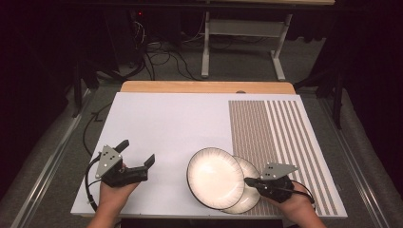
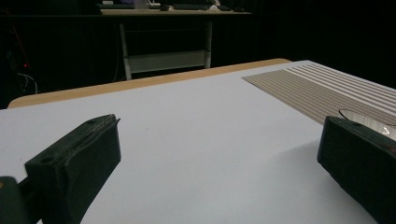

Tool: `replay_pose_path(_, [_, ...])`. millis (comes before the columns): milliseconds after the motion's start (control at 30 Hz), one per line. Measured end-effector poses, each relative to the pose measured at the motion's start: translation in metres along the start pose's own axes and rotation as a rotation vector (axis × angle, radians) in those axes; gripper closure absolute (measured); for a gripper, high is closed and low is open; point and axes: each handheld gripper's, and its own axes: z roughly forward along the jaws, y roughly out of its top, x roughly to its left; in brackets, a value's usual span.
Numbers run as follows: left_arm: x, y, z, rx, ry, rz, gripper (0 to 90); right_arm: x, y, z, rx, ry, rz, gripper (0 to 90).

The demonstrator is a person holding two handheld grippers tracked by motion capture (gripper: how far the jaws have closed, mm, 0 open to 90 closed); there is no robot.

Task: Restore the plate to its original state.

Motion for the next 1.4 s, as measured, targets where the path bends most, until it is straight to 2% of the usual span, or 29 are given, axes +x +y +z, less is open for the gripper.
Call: replay_pose_path(1400, [0.0024,-0.0011,-0.0003,0.017,0.004,0.001,0.1,-0.0002,0.0003,-0.0003,0.001,0.006,0.0,90.0])
